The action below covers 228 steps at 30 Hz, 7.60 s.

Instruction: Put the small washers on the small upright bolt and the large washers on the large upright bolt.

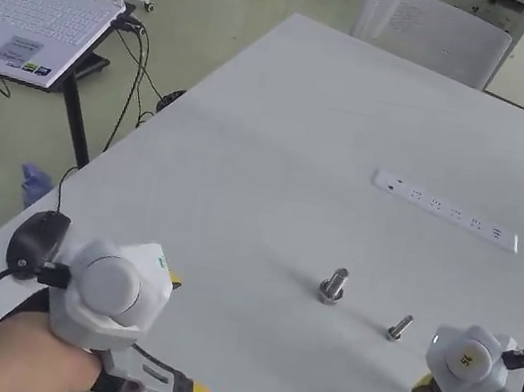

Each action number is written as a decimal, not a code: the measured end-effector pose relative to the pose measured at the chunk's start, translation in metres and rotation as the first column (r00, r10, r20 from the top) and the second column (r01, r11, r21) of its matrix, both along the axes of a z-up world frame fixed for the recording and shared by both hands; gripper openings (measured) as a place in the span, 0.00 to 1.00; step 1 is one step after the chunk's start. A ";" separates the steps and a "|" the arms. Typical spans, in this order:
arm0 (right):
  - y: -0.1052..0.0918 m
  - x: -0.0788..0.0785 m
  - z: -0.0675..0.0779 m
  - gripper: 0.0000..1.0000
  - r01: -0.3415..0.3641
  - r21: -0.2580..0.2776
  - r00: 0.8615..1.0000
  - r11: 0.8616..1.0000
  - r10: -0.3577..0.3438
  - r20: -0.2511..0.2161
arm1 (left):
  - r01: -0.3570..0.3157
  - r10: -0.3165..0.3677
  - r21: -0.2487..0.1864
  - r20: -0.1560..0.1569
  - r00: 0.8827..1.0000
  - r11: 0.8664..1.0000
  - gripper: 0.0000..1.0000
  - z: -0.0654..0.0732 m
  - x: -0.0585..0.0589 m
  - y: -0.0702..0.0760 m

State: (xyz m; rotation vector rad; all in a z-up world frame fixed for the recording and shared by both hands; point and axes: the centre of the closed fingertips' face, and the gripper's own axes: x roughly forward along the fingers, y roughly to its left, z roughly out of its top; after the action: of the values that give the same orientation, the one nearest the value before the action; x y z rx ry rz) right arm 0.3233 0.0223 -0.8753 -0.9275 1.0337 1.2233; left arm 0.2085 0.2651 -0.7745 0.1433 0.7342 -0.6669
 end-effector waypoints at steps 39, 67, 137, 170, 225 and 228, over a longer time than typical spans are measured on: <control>0.002 -0.001 -0.002 0.12 -0.018 -0.086 1.000 0.996 0.018 -0.003 | 0.030 -0.030 0.009 -0.037 0.999 1.000 0.79 -0.004 -0.002 0.000; -0.015 0.033 0.028 0.12 0.127 -0.023 0.992 0.992 -0.127 0.016 | 0.050 -0.049 0.035 -0.044 0.998 0.998 0.89 -0.009 -0.001 -0.007; 0.043 0.091 0.054 0.12 0.037 -0.036 0.999 0.999 -0.036 0.009 | 0.030 -0.029 0.028 -0.027 0.999 0.999 0.81 -0.015 0.004 0.006; 0.046 0.080 0.026 0.12 -0.009 -0.086 1.000 0.996 0.009 -0.004 | 0.027 -0.024 0.039 -0.080 0.996 0.999 0.79 -0.029 -0.002 0.014; 0.044 0.086 0.051 0.40 0.080 0.074 0.994 0.994 -0.085 0.066 | 0.026 -0.030 -0.098 -0.046 0.998 0.995 0.88 -0.008 0.007 0.005; 0.048 0.085 0.063 0.42 0.094 0.118 0.992 0.988 -0.103 0.071 | 0.038 -0.042 -0.102 -0.041 0.998 0.994 0.87 -0.004 0.009 0.005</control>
State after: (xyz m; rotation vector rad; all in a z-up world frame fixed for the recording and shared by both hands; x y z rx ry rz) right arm 0.4079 0.0701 -0.8121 -0.8186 0.9274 1.1432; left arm 0.2178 0.2703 -0.7786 0.0512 0.7389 -0.7459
